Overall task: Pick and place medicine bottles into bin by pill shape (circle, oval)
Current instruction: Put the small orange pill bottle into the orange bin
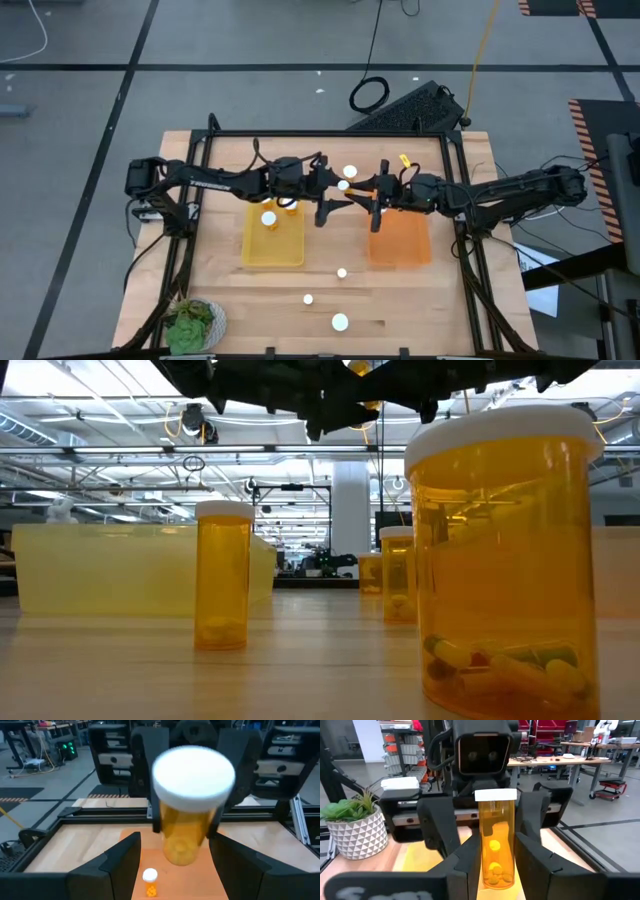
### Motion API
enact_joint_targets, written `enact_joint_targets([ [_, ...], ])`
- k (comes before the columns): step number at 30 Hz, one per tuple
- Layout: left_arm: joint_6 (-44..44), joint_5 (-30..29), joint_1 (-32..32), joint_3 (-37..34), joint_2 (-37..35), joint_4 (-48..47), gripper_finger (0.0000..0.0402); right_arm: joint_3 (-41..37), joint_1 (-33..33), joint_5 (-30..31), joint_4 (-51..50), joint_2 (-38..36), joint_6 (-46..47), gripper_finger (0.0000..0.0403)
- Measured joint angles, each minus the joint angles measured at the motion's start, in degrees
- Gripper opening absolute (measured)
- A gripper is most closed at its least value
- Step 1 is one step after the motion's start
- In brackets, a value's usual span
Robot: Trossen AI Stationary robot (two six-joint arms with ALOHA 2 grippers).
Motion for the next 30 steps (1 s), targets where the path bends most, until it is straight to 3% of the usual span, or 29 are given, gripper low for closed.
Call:
enact_joint_targets([
  [7,-0.58,0.24,0.01,0.0,0.02,0.17,0.0234,0.0,0.0,0.01,-0.01,0.0,-0.16,0.01],
  [19,-0.94,0.24,0.04,0.0,0.02,0.24,0.0133,0.0,0.0,0.04,-0.01,0.0,-0.49,0.01],
  [30,-0.78,0.24,0.04,0.0,0.02,-0.21,0.012,0.0,0.0,0.11,-0.74,0.0,-0.64,0.0102],
])
